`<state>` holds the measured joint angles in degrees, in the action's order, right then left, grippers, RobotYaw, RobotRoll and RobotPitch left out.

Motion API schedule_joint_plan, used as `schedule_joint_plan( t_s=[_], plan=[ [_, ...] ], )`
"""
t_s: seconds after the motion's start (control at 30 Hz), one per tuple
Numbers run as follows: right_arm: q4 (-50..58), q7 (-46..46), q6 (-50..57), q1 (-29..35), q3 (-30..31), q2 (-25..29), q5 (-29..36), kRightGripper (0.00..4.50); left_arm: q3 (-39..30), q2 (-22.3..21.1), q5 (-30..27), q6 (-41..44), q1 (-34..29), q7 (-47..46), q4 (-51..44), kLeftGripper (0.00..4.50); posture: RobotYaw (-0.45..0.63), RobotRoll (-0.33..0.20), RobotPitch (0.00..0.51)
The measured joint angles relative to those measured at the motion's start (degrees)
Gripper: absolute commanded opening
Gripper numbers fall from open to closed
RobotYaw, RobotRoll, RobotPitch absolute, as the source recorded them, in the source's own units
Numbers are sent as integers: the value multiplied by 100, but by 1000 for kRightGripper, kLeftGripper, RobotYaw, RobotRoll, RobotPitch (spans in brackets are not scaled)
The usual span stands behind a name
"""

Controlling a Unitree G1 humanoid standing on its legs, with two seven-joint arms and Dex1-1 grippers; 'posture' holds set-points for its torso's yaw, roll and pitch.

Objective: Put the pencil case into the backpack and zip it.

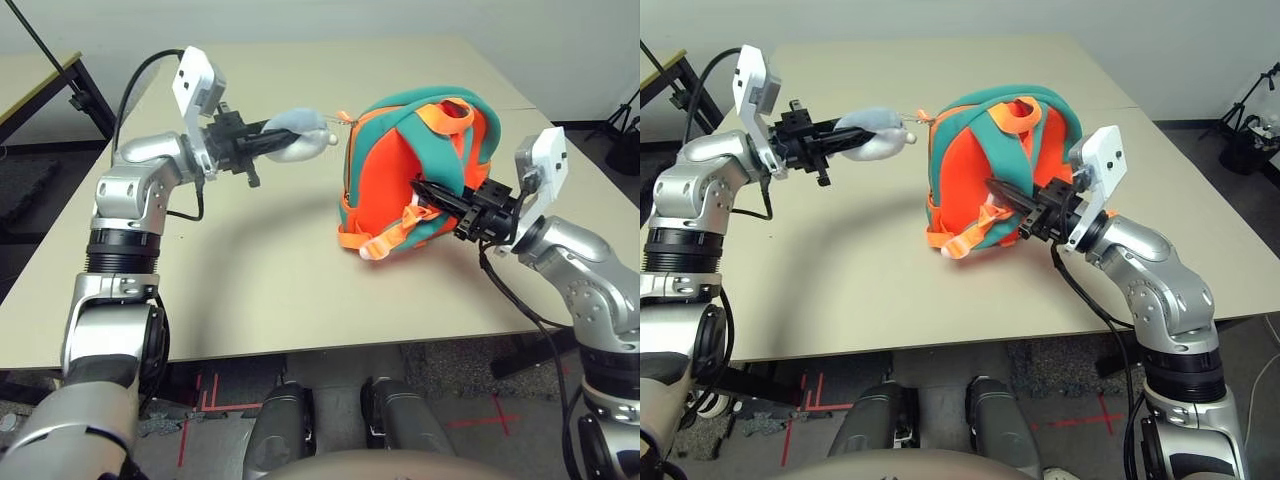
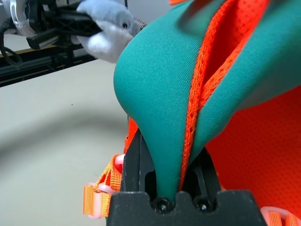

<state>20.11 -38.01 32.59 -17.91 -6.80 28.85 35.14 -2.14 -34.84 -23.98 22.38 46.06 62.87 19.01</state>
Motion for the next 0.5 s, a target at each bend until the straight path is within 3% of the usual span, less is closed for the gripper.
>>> schedule_joint_plan(
  t_s=[0.5],
  plan=[
    [-21,-2,-1,-16,9,-22,-67,173,102,360,-5,138,-822,-109,-28,252,46,0,60]
  ],
)
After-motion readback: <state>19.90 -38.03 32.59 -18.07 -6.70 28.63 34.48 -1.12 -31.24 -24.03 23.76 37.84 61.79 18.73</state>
